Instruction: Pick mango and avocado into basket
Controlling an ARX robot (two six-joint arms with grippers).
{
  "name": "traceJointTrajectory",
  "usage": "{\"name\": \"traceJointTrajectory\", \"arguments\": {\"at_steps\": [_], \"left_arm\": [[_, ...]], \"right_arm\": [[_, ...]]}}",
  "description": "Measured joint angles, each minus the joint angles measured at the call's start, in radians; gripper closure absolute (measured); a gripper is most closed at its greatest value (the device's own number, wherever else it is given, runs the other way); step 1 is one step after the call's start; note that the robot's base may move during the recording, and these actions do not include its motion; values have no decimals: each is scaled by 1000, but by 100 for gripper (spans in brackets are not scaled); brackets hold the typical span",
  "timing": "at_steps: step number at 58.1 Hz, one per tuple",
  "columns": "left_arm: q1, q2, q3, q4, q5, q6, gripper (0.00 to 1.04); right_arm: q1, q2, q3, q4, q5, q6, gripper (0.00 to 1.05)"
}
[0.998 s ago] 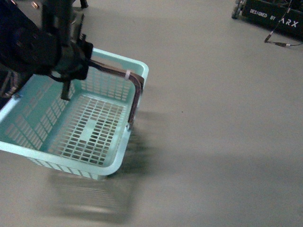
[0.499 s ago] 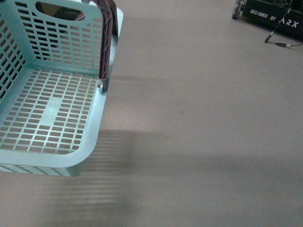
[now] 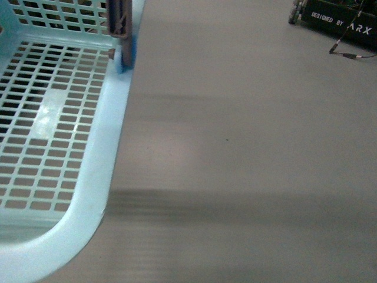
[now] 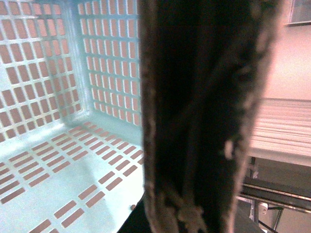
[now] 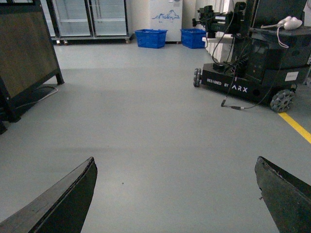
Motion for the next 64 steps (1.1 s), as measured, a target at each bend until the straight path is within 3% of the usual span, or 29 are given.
{"name": "traceJointTrajectory", "arguments": {"at_steps": [64], "left_arm": [[-7,-55,-32,-43,-7,-18,98]], "right_arm": [[0,0,0,0,0,0,8]]}}
